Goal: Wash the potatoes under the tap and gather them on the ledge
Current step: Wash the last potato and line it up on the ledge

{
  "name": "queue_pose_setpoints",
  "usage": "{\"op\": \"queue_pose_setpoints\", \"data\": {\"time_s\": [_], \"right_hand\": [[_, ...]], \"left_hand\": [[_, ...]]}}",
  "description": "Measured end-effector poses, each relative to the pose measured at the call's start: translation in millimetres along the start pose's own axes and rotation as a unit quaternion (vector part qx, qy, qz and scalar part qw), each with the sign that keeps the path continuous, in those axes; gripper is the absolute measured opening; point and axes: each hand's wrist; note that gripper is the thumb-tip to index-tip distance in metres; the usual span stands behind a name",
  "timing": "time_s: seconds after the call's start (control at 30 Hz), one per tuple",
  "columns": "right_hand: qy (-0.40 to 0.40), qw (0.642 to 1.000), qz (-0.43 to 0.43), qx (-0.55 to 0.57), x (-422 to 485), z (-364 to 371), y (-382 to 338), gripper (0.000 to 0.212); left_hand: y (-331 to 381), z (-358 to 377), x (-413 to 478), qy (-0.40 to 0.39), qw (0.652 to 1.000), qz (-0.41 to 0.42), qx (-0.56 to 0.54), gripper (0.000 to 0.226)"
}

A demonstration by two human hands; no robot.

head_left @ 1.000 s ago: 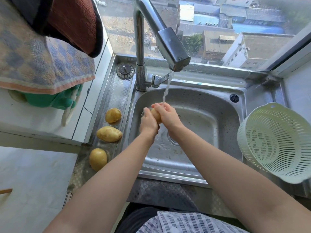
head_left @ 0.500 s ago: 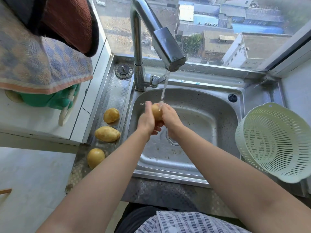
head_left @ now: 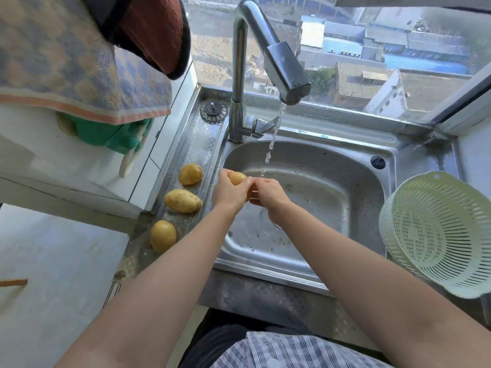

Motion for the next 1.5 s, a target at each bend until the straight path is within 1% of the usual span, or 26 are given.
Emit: {"op": "queue_pose_setpoints", "data": {"time_s": [0.07, 0.1, 0.17, 0.23, 0.3, 0.4, 0.53, 0.63, 0.7, 0.77, 0.83, 0.93, 1.0, 1.03, 1.1, 1.17, 1.2, 1.3, 1.37, 1.43, 1.5], "right_hand": [[-0.028, 1.000, -0.004, -0.006, -5, 9, 1, 0.025], [-0.037, 0.999, -0.007, -0.007, -8, 14, 1, 0.025], [-0.055, 0.998, -0.006, -0.014, -12, 25, 2, 0.029], [-0.074, 0.997, -0.002, -0.039, -17, 38, 3, 0.034], [-0.087, 0.994, 0.002, -0.063, -20, 51, 5, 0.037], [-0.094, 0.992, 0.006, -0.090, -21, 66, 8, 0.034], [-0.132, 0.982, 0.018, -0.135, -24, 80, 19, 0.030], [-0.151, 0.973, 0.020, -0.172, -25, 87, 28, 0.029], [-0.157, 0.971, 0.020, -0.179, -25, 90, 34, 0.028], [-0.162, 0.972, 0.018, -0.171, -23, 92, 36, 0.029], [-0.170, 0.970, 0.019, -0.173, -21, 93, 37, 0.031], [-0.157, 0.972, 0.025, -0.175, -18, 95, 40, 0.054], [-0.152, 0.974, 0.019, -0.167, -16, 95, 42, 0.058], [-0.153, 0.974, 0.015, -0.165, -14, 95, 43, 0.057], [-0.152, 0.973, 0.013, -0.170, -11, 95, 43, 0.055], [-0.138, 0.972, 0.011, -0.191, -10, 96, 44, 0.049], [-0.128, 0.972, 0.007, -0.198, -10, 99, 46, 0.044], [-0.104, 0.976, -0.013, -0.191, -10, 108, 49, 0.032], [-0.105, 0.978, -0.026, -0.179, -10, 115, 49, 0.030], [-0.107, 0.975, -0.030, -0.193, -9, 119, 48, 0.030], [-0.110, 0.970, -0.037, -0.215, -9, 119, 47, 0.030]], "left_hand": [[-6, -15, -3, 0.012, 0.996, 0.026, 0.086, 0.038], [-9, -23, -5, 0.019, 0.993, 0.028, 0.116, 0.043], [-15, -38, -12, 0.042, 0.987, 0.032, 0.150, 0.056], [-22, -51, -20, 0.071, 0.980, 0.039, 0.184, 0.061], [-31, -63, -27, 0.084, 0.966, 0.045, 0.239, 0.062], [-43, -76, -35, 0.080, 0.941, 0.063, 0.322, 0.063], [-61, -87, -49, 0.042, 0.891, 0.068, 0.447, 0.060], [-76, -91, -57, 0.047, 0.864, 0.090, 0.493, 0.052], [-82, -90, -58, 0.053, 0.854, 0.103, 0.507, 0.051], [-85, -90, -58, 0.059, 0.852, 0.105, 0.509, 0.056], [-87, -90, -56, 0.065, 0.859, 0.102, 0.497, 0.061], [-92, -91, -55, 0.062, 0.878, 0.085, 0.468, 0.064], [-96, -94, -56, 0.067, 0.878, 0.066, 0.470, 0.065], [-98, -96, -56, 0.073, 0.879, 0.051, 0.468, 0.065], [-102, -100, -57, 0.079, 0.900, 0.019, 0.427, 0.063], [-105, -103, -57, 0.084, 0.922, 0.000, 0.377, 0.057], [-106, -104, -57, 0.094, 0.925, -0.003, 0.368, 0.056], [-108, -110, -59, 0.127, 0.929, -0.028, 0.347, 0.061], [-110, -114, -60, 0.113, 0.929, -0.038, 0.351, 0.064], [-111, -117, -61, 0.102, 0.922, -0.036, 0.371, 0.065], [-109, -117, -61, 0.113, 0.907, -0.020, 0.404, 0.061]]}}
Point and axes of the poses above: each hand's wrist, its own x-axis towards the middle knuckle, its own z-axis out of the palm, y = z × x, and after that the axes turned 10 degrees about z, right-handed
